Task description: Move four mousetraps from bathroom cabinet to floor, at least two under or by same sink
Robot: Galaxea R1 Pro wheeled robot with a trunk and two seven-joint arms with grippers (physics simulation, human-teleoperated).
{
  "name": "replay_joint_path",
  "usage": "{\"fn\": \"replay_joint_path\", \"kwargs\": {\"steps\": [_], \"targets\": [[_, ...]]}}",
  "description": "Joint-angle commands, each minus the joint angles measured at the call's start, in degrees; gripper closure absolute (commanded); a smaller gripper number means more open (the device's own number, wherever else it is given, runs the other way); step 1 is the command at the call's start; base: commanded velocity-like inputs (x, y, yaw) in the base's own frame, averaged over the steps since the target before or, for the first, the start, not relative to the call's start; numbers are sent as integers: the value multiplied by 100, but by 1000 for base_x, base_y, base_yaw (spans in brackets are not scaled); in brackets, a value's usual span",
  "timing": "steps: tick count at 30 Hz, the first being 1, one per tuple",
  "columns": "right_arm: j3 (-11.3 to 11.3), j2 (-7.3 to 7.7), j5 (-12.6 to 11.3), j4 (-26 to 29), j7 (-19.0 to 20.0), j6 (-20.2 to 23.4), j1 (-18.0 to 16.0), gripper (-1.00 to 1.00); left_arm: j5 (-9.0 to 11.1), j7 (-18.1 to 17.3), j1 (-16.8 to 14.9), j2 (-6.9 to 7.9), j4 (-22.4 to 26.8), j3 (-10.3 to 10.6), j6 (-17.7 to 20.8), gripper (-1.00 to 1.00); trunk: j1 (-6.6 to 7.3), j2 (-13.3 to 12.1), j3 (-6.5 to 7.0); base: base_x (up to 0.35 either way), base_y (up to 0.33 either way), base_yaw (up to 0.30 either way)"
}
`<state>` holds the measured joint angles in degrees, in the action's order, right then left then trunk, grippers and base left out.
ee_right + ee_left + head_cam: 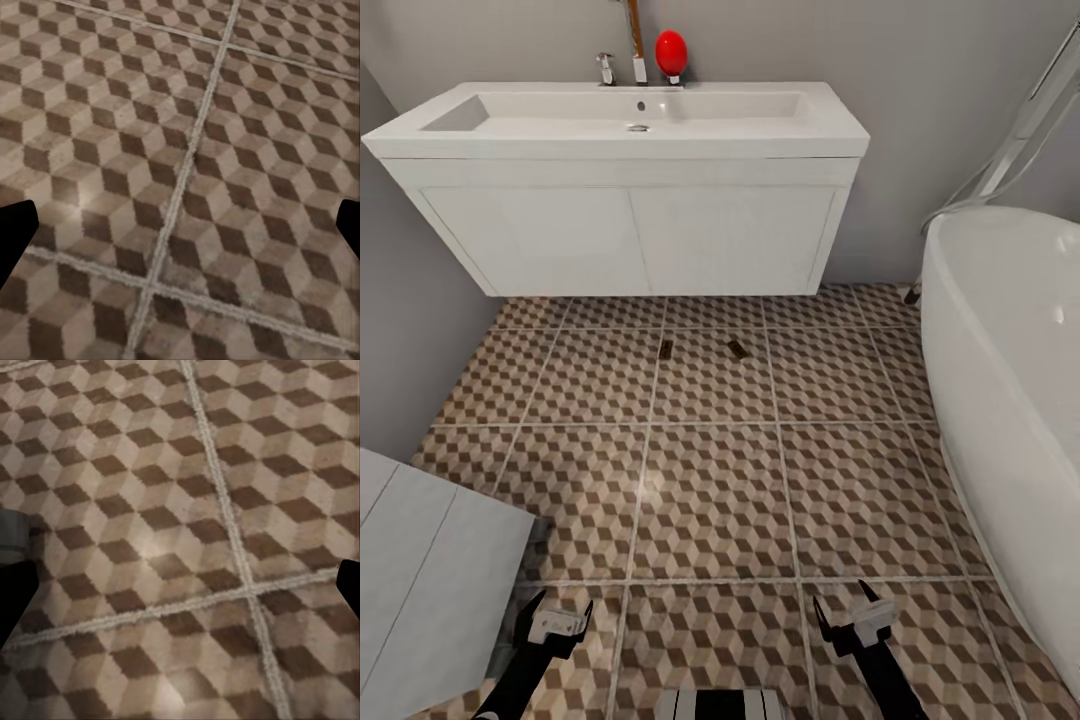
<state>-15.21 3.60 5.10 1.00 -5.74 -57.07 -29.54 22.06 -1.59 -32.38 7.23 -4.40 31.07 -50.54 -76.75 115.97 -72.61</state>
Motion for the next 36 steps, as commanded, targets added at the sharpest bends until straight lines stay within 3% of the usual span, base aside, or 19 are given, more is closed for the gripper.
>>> {"fn": "replay_joint_path", "kwargs": {"steps": [1, 24, 30, 32, 36], "targets": [[-17, 10, 51, -1, -59, -13, 2, -100, 52, -17, 7, -6, -17, 48, -25, -100, 23, -40, 16, 0, 0, 0], [-17, 114, 44, -4, -70, 1, 168, -100, 52, -21, 254, -45, -17, 48, 6, -100, 528, -963, 428, 0, 0, 0], [-17, 115, 44, -4, -84, 122, 176, -100, 52, -17, 266, -123, -17, 48, 409, -100, 660, -1203, 536, 0, 0, 0], [-17, 112, 44, -4, -85, 206, 176, -100, 52, -21, 267, -153, -10, 48, 738, -100, 682, -1243, 554, 0, 0, 0], [-17, 101, 44, -4, -86, 226, 176, -100, 52, -18, 267, -172, -9, 48, 822, -100, 682, -1243, 554, 0, 0, 0]]}}
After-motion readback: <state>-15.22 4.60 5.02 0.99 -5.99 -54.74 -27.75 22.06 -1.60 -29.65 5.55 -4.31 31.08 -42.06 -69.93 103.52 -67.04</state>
